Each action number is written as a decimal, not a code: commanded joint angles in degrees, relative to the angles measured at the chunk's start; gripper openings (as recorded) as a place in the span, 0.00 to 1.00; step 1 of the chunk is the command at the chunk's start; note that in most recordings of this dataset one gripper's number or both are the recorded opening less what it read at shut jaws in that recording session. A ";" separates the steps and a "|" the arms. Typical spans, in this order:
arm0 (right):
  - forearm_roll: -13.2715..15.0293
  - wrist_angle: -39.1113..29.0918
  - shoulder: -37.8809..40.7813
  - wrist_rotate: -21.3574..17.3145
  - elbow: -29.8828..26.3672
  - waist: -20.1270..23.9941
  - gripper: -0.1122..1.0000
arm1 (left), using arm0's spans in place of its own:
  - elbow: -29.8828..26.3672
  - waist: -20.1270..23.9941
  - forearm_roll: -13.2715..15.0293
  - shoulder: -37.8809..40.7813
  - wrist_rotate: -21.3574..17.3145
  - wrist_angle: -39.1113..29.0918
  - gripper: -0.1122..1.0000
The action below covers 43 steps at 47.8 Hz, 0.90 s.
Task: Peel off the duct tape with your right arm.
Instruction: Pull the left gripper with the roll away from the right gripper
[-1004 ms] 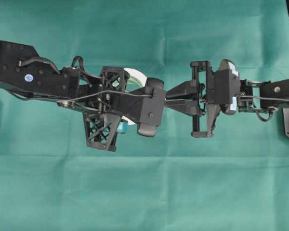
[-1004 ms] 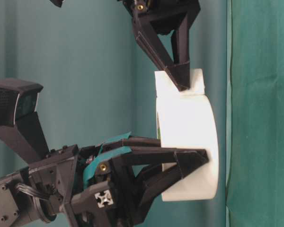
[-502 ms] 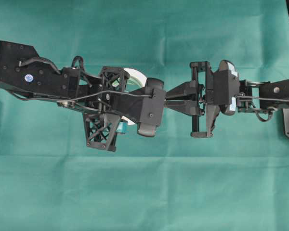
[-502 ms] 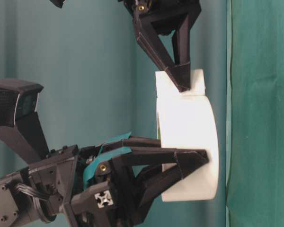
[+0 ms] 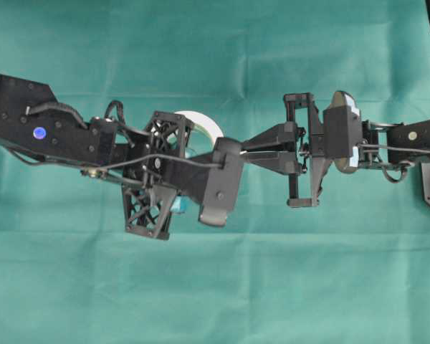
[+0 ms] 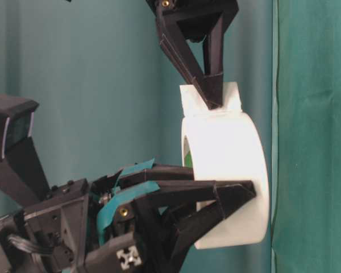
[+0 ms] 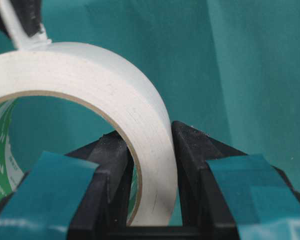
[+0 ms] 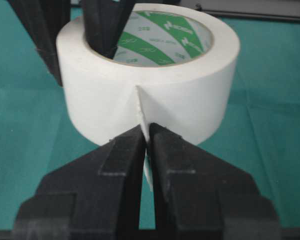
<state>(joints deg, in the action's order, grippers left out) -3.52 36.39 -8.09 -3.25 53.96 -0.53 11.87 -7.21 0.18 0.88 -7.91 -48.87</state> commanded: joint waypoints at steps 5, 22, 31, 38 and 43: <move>-0.26 0.97 -0.44 0.18 -0.62 -2.46 0.02 | -1.58 -4.39 0.26 -0.62 -2.72 0.44 0.29; -0.26 1.14 0.88 0.26 -0.97 -4.66 0.02 | -6.59 -10.72 0.35 1.32 -6.33 0.44 0.29; -0.26 1.23 1.23 0.26 -1.23 -5.36 0.02 | -7.56 -11.69 0.53 1.76 -8.79 0.35 0.29; -0.26 1.32 1.41 0.35 -1.23 -5.71 0.02 | -7.65 -11.78 0.53 1.76 -8.96 0.44 0.29; -0.26 1.85 1.41 0.35 -1.32 -6.33 0.02 | -7.82 -12.30 0.53 1.76 -10.02 0.44 0.29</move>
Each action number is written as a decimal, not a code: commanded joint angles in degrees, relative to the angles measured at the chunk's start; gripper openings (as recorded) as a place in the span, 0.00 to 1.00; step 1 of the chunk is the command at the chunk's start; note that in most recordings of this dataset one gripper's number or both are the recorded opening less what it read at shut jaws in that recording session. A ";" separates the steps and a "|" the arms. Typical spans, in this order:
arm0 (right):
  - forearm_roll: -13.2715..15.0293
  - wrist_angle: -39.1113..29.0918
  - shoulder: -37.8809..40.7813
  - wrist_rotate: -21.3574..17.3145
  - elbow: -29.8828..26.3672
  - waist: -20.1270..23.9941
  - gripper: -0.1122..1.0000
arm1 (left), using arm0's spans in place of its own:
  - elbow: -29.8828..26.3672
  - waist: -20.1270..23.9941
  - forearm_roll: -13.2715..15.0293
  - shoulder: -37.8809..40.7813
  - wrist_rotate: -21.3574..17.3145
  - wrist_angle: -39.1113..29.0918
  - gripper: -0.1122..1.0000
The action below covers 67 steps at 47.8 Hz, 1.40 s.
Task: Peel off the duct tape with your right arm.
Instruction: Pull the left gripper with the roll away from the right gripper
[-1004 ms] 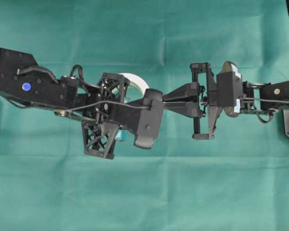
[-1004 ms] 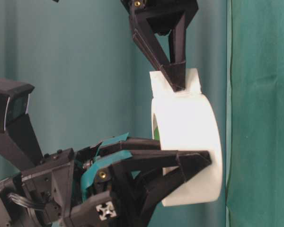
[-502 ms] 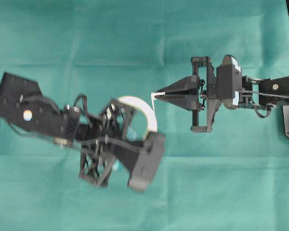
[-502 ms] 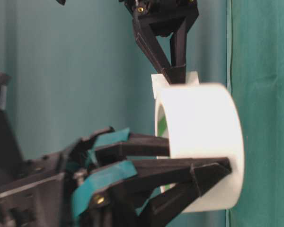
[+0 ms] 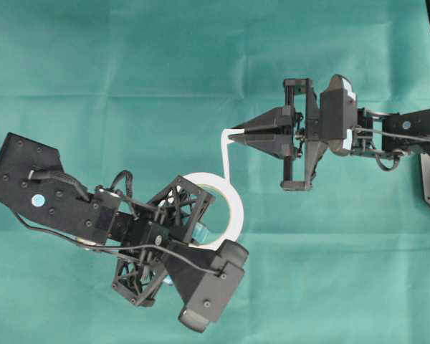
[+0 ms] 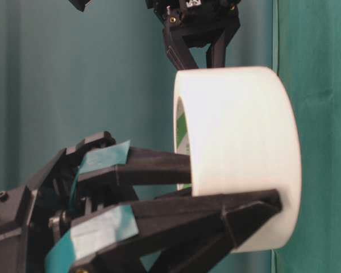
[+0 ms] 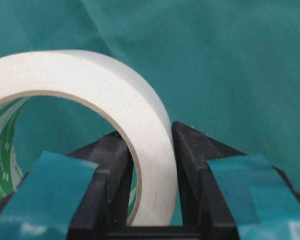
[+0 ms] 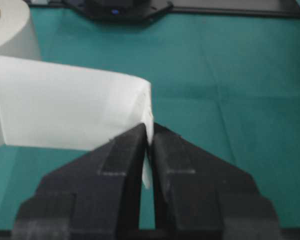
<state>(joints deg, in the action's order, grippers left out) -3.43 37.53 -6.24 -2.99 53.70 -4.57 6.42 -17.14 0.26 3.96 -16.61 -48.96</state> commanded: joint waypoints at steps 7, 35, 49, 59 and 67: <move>-0.18 1.32 0.09 0.18 -1.49 -3.60 0.02 | -3.16 -3.87 0.53 -1.23 -5.01 0.70 0.29; 0.09 1.32 6.24 0.26 -5.98 -10.11 0.02 | -6.15 -8.26 0.62 -1.32 -14.15 4.83 0.28; 0.26 0.97 8.26 0.18 -6.68 -11.34 0.02 | -7.29 -9.76 0.62 -1.49 -19.95 8.44 0.28; 0.26 0.88 8.96 0.18 -6.77 -11.51 0.02 | -7.73 -10.20 0.62 -1.93 -22.94 11.07 0.28; 0.26 0.09 9.84 0.18 -6.86 -11.51 0.02 | -8.09 -10.72 0.53 -2.46 -25.31 12.92 0.28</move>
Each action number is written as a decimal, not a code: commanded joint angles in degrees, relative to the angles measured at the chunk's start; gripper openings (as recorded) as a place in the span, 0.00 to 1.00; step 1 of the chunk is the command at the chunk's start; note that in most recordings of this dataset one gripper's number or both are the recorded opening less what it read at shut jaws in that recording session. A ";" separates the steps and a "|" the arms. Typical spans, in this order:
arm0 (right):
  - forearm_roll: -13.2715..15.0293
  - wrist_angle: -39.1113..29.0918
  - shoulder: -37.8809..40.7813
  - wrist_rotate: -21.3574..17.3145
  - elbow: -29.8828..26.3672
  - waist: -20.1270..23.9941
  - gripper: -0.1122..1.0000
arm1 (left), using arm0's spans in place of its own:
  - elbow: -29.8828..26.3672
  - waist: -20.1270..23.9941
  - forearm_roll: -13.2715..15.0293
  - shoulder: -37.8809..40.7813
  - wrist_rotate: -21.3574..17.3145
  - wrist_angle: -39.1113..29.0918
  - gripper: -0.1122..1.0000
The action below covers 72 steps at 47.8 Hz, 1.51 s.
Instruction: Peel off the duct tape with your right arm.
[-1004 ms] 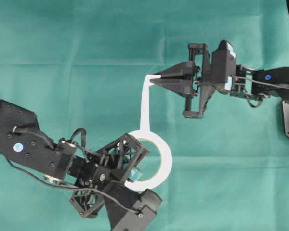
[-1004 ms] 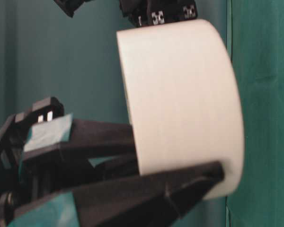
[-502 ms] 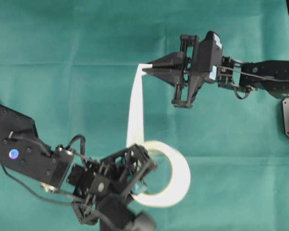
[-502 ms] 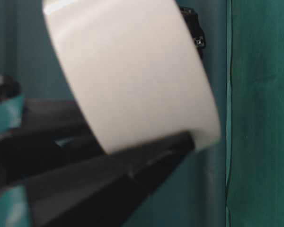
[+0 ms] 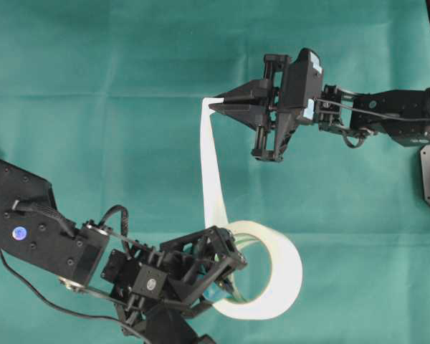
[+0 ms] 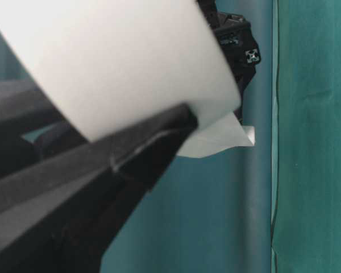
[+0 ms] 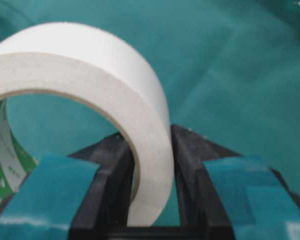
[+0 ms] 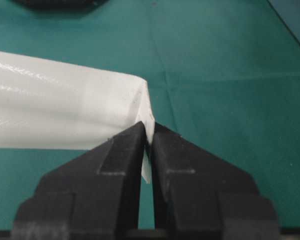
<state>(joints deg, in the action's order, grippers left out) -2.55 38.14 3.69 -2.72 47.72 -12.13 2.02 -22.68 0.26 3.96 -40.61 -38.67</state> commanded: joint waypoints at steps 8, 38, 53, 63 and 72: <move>-0.62 -0.79 0.88 -0.35 -1.05 -3.96 0.02 | -3.69 -5.19 0.53 -2.90 -3.78 3.52 0.28; -0.62 -2.81 3.08 -0.44 -2.90 -3.96 0.02 | -0.53 -5.10 0.53 -5.27 -6.42 8.53 0.28; -0.62 -3.60 2.11 -0.44 -2.81 -3.96 0.02 | 2.37 -5.19 0.53 -6.86 -6.33 13.10 0.28; -0.62 -3.87 1.67 -0.53 -2.64 -3.96 0.02 | 3.25 -5.10 0.62 -7.21 -5.01 13.45 0.28; -0.53 -4.57 0.44 -0.26 -2.46 -3.96 0.02 | 3.78 -5.10 0.62 -7.03 -1.58 12.83 0.28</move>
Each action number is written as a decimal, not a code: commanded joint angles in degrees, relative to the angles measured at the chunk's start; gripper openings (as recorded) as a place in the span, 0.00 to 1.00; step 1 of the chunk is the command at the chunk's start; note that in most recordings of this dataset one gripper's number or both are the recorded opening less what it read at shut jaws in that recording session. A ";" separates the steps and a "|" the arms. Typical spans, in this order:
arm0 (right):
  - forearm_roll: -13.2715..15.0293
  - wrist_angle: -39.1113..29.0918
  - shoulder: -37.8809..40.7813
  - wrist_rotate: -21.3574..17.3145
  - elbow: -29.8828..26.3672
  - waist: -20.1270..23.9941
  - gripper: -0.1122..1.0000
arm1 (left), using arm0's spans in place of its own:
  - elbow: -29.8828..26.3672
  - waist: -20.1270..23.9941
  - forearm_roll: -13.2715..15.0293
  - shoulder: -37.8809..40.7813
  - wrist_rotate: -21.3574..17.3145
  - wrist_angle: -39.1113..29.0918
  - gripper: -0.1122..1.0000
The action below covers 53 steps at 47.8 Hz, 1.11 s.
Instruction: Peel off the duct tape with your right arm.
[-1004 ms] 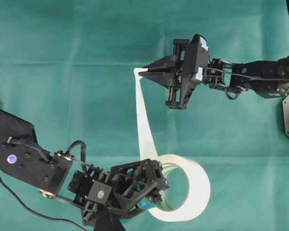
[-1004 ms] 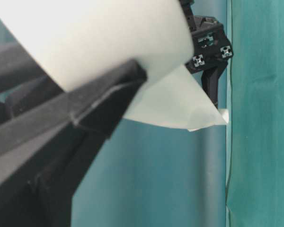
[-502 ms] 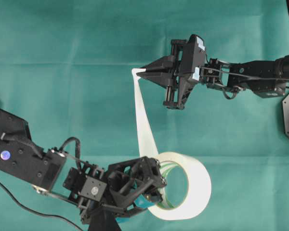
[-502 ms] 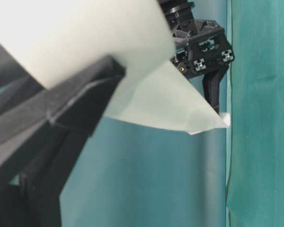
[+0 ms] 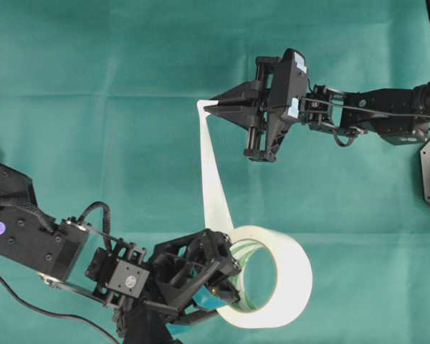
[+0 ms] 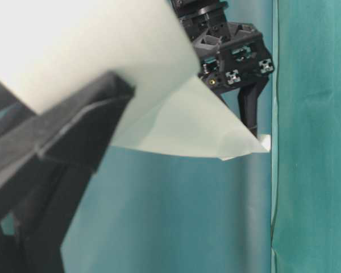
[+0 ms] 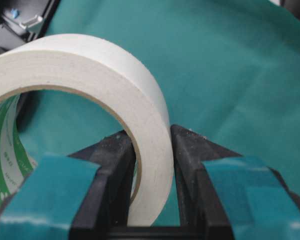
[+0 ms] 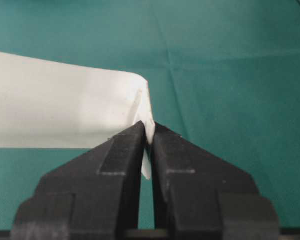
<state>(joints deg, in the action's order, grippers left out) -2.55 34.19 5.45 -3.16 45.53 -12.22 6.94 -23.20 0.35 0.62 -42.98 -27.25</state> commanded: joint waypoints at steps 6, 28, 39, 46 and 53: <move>0.26 -1.67 -1.85 0.09 -0.26 -3.78 0.02 | -0.88 -4.39 0.70 -3.34 4.39 -0.26 0.28; 0.62 -2.20 -1.85 -0.09 -0.44 -3.87 0.02 | -0.18 -2.90 0.70 -1.67 15.21 -9.49 0.28; 0.62 -2.20 -1.76 -0.09 -0.44 -3.87 0.02 | 2.02 -1.14 0.70 -1.49 19.25 -13.54 0.28; 0.62 -2.20 -1.76 -0.09 -0.44 -3.87 0.02 | 4.04 0.79 0.70 -1.58 22.32 -13.89 0.28; 0.62 -2.20 -1.85 -0.09 -0.35 -3.87 0.02 | 5.36 2.02 0.70 -1.58 23.82 -14.41 0.28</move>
<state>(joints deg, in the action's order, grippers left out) -1.76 31.82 4.75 -3.16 45.70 -15.47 12.66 -21.36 0.79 0.53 -19.42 -41.57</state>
